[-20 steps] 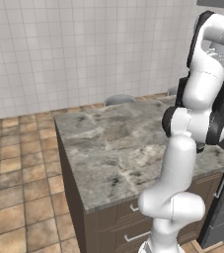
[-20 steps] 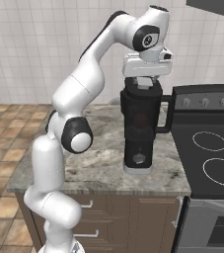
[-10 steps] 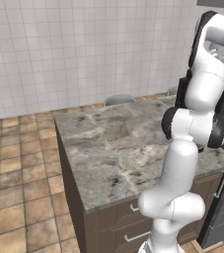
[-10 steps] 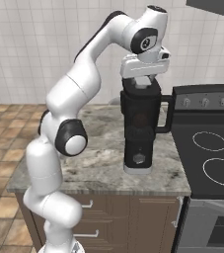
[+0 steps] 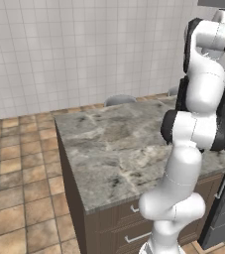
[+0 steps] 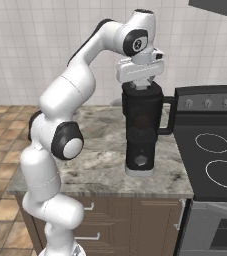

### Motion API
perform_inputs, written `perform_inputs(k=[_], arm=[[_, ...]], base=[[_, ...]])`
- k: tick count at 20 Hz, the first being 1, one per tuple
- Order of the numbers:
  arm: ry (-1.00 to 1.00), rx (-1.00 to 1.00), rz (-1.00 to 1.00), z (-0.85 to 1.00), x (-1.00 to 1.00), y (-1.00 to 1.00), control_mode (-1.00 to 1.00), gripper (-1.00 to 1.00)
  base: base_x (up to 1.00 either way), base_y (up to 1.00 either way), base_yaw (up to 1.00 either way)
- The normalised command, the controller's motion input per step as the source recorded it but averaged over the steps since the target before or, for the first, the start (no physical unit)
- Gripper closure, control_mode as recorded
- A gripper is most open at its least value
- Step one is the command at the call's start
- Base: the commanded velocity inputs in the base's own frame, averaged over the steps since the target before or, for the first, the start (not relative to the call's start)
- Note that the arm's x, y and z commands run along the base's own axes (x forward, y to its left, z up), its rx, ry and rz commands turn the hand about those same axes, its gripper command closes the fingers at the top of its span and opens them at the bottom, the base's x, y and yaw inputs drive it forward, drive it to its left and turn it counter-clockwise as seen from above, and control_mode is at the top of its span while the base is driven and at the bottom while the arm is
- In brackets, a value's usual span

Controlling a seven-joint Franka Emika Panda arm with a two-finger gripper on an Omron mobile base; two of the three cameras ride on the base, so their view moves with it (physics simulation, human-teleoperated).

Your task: Grab the onion and garlic from the fridge, place them in the blender, close the lid, and turn on the blender to create a marinade.

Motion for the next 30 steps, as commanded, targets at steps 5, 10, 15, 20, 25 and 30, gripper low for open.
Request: perform_inputs(k=[5,10,15,20,25,30], arm=[[-0.18,-0.14,0.0,-0.49,-0.14,0.0,-1.0,1.0],[-0.25,-0.1,0.0,-0.36,-0.01,-0.06,-1.0,1.0],[-0.12,-0.03,0.0,-0.35,0.0,-0.28,-1.0,1.0],[0.02,0.0,-0.02,-0.47,0.01,-0.32,-1.0,1.0],[0.2,0.0,-0.03,-0.25,0.11,-0.13,-1.0,1.0],[0.17,0.01,-0.01,-0.18,0.0,-0.24,-1.0,1.0]], base=[[0.0,0.0,0.0],[0.0,0.0,0.0],[0.0,0.0,0.0],[0.0,0.0,0.0],[0.0,0.0,0.0],[0.0,0.0,0.0]])
